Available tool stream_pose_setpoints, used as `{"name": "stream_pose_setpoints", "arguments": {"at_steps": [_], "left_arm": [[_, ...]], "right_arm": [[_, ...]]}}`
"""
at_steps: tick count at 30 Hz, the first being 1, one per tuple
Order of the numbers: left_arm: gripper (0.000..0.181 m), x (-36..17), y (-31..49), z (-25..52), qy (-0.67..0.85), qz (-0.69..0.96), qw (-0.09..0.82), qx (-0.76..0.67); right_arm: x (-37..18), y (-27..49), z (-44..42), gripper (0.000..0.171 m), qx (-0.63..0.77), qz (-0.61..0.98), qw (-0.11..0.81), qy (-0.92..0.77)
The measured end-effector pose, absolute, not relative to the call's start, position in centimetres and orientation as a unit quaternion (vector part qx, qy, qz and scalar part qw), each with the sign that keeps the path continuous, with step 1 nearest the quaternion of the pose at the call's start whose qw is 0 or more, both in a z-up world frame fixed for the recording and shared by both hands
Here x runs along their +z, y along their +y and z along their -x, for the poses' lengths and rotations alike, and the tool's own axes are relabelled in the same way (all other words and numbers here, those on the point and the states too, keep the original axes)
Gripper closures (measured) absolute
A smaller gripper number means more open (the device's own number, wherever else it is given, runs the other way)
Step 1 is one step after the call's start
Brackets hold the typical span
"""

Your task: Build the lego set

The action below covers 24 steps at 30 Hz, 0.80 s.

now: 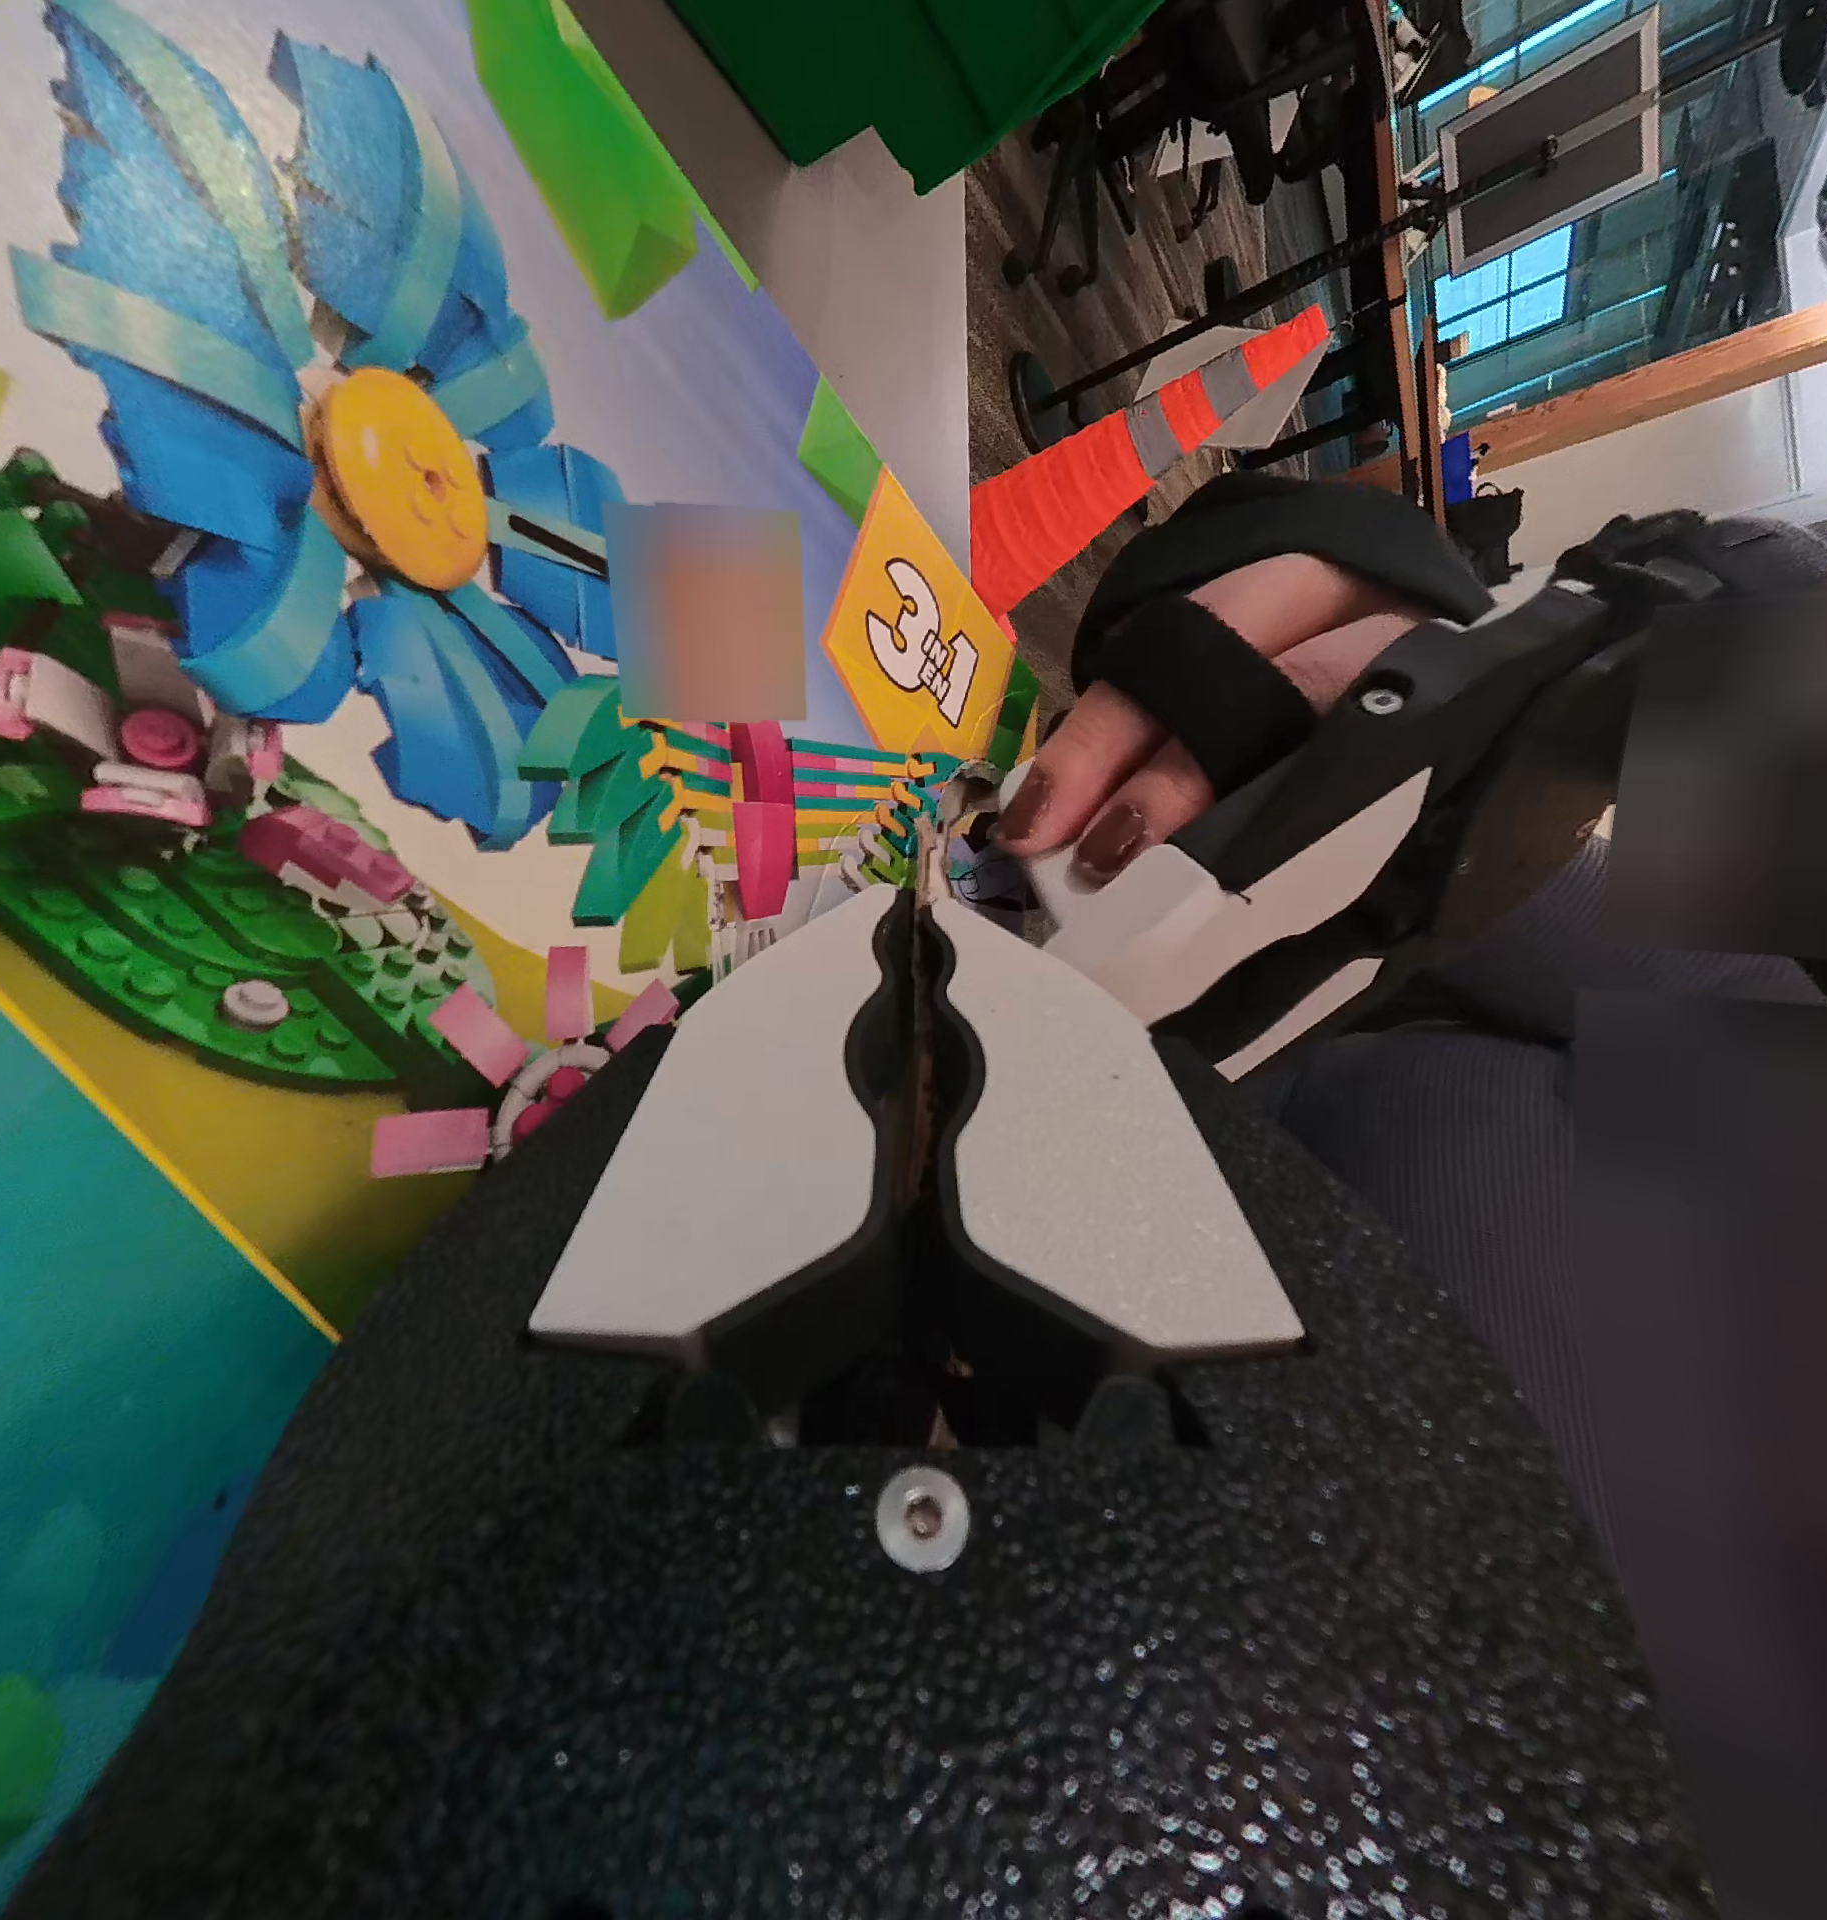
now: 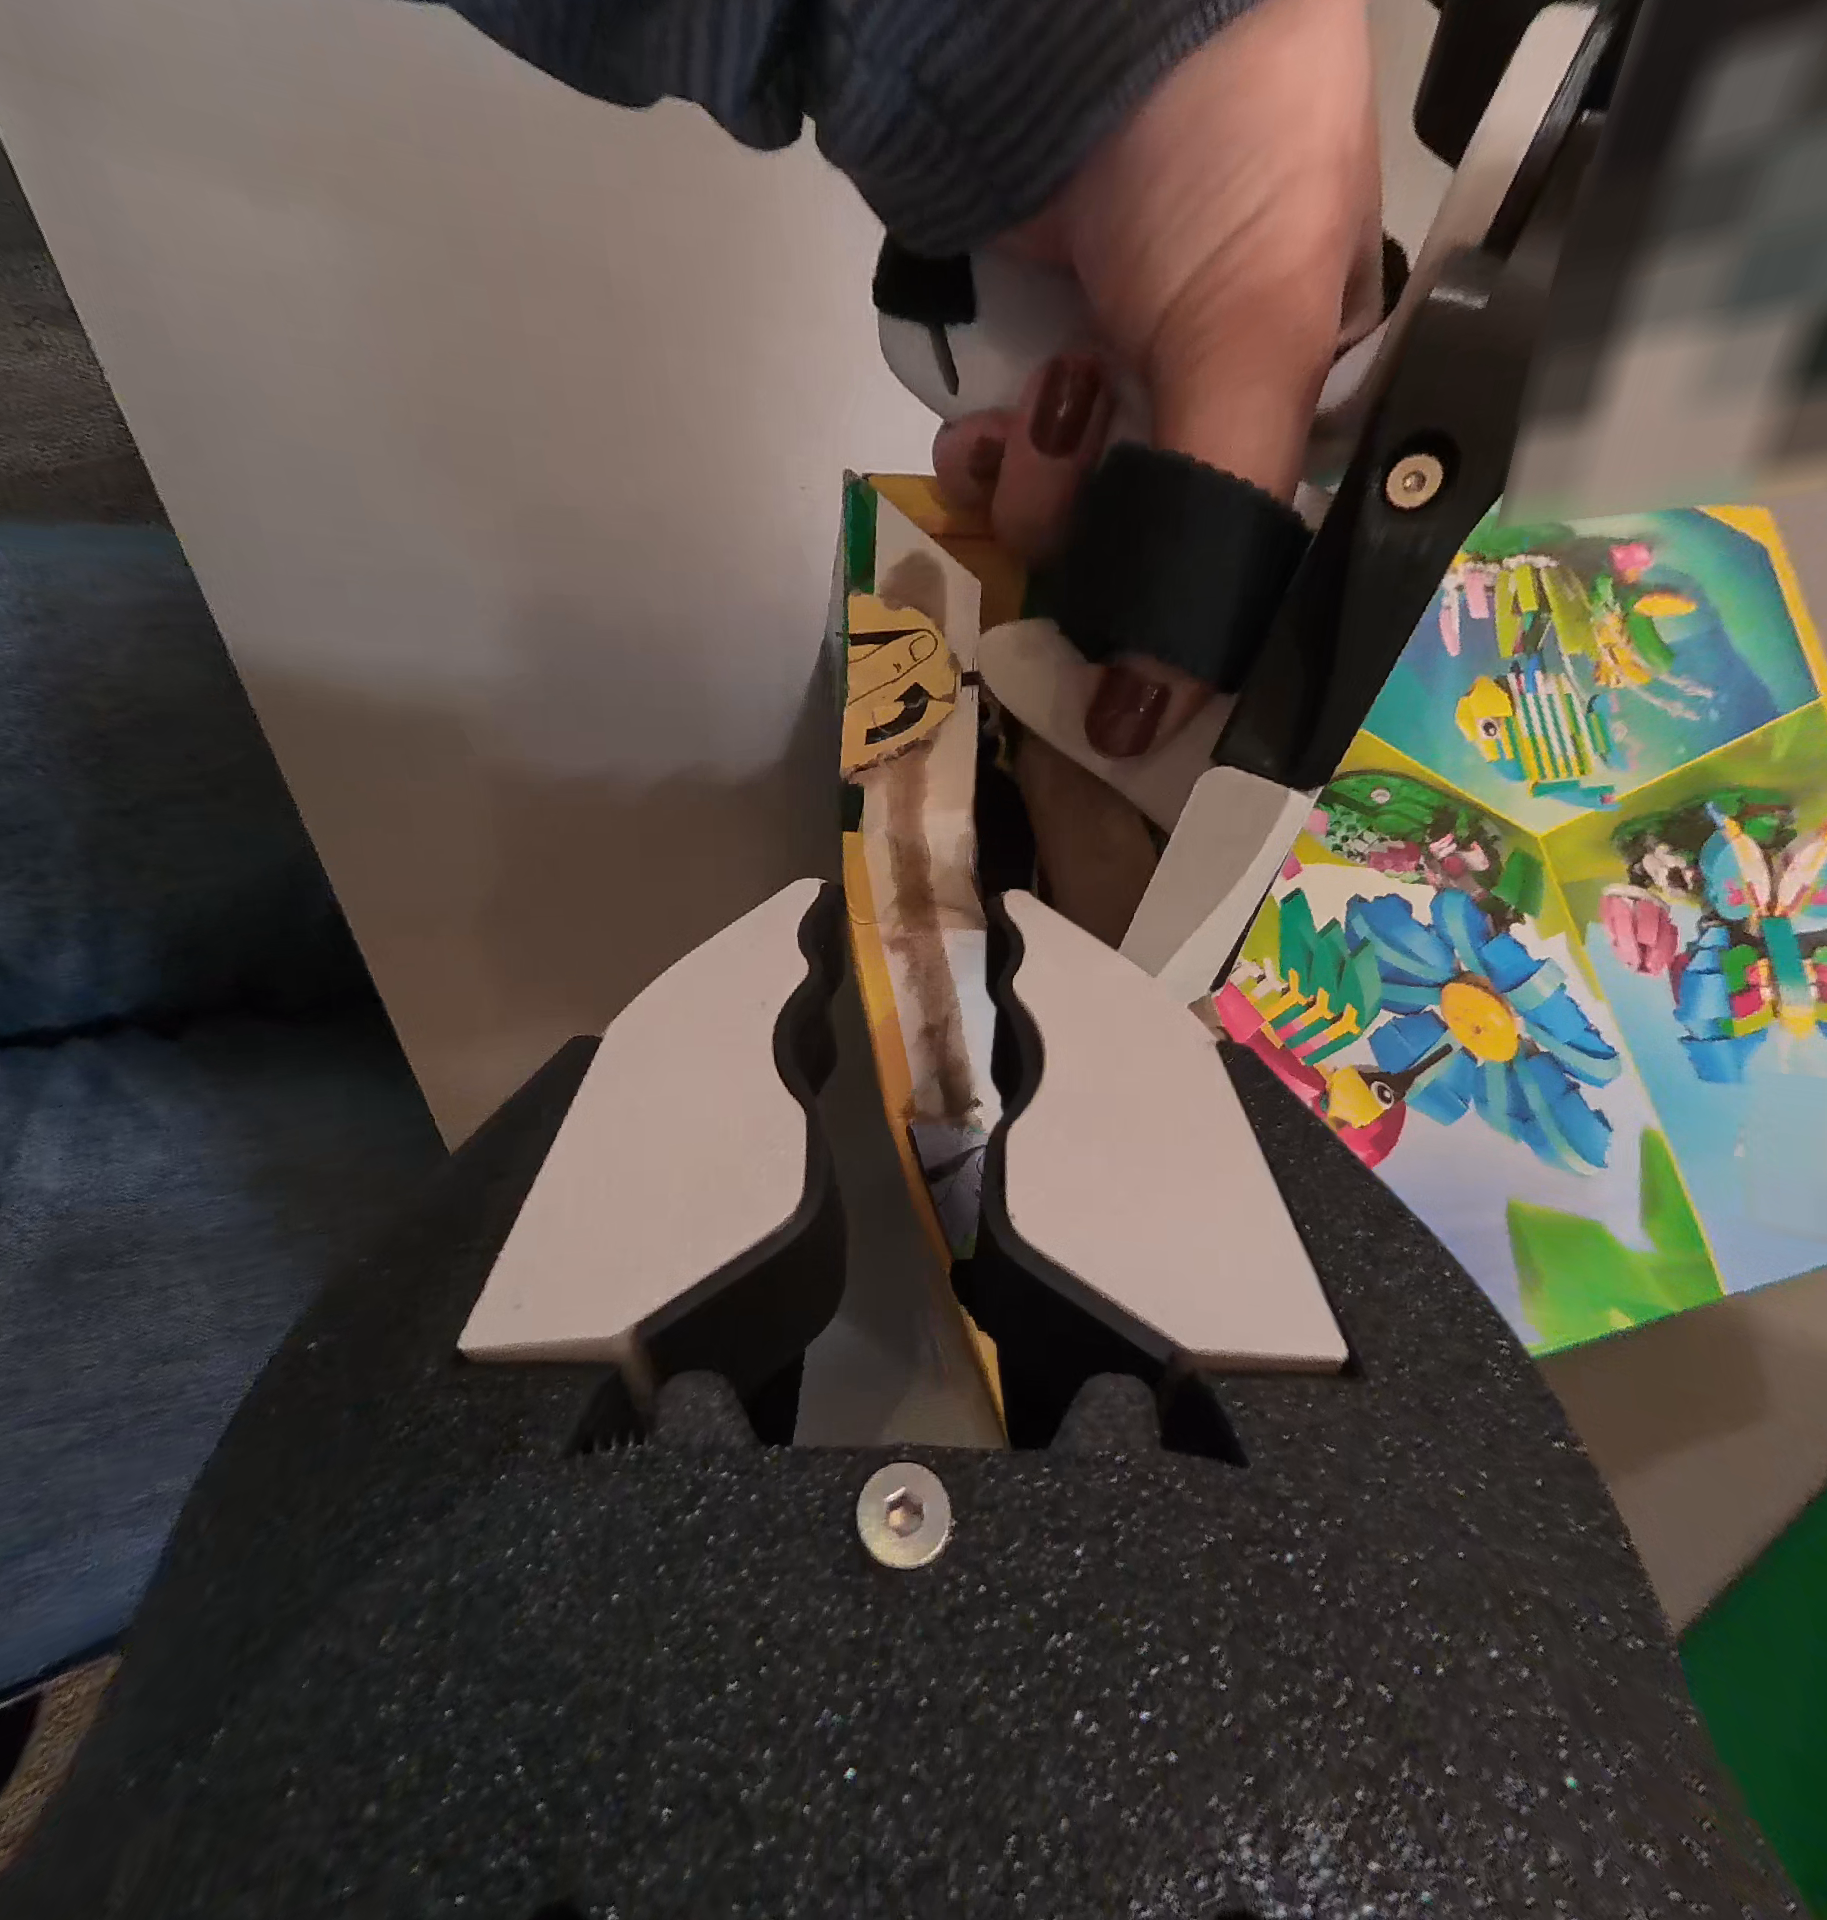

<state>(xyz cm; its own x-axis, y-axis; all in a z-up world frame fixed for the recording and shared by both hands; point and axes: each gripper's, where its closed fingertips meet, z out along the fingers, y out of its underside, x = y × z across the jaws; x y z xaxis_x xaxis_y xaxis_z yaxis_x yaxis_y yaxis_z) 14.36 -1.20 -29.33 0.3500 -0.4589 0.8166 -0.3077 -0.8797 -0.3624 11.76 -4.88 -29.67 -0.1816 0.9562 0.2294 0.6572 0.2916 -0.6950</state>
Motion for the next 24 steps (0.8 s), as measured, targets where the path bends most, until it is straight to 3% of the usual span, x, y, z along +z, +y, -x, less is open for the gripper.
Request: {"name": "stream_pose_setpoints", "arguments": {"at_steps": [3,24], "left_arm": [[0.180,-29.2,-1.2,-14.3,0.234,0.817,0.074,-0.522],[0.180,-29.2,-1.2,-14.2,0.234,0.818,0.076,-0.520]], "right_arm": [[-28.4,-5.3,-11.9,0.150,0.251,0.532,0.344,-0.732],[-28.3,-8.8,-13.2,0.133,0.219,0.510,0.301,-0.775]]}}
